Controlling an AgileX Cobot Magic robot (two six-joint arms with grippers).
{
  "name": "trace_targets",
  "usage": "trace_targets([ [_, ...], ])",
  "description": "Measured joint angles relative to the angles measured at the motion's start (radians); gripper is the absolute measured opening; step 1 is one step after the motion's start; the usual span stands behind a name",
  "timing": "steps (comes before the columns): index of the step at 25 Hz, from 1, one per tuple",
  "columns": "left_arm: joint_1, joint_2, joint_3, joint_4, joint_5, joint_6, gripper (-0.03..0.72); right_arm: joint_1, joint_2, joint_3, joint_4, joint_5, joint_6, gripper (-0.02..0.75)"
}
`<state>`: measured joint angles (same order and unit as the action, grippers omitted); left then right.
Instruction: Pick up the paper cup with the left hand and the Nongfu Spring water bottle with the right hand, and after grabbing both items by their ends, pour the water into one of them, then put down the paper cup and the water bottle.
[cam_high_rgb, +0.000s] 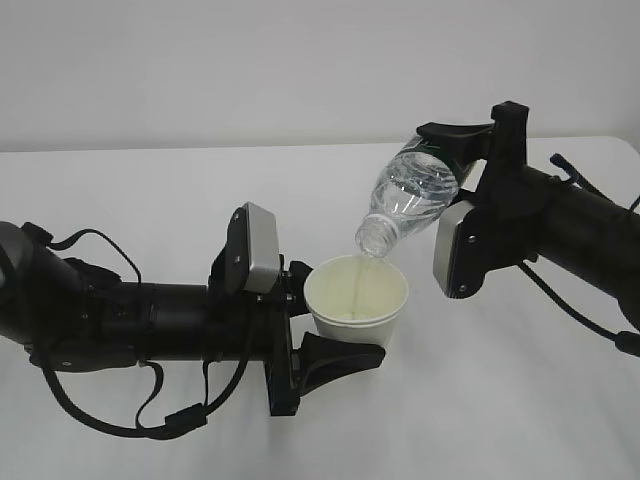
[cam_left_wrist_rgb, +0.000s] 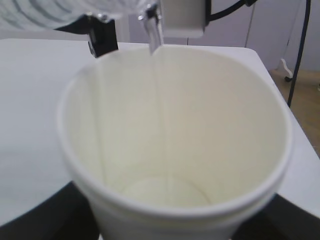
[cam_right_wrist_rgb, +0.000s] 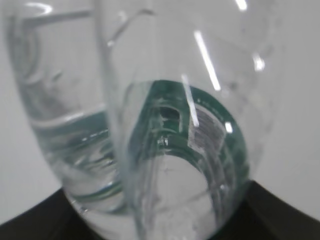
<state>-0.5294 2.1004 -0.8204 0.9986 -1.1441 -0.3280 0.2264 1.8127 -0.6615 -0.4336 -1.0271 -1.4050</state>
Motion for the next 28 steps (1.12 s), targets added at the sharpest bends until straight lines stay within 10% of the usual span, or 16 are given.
trace_targets([
  [28, 0.0, 0.0, 0.0, -0.021, 0.0, 0.0, 0.484, 0.0, 0.0, 0.0, 0.002, -0.021, 0.0, 0.457],
])
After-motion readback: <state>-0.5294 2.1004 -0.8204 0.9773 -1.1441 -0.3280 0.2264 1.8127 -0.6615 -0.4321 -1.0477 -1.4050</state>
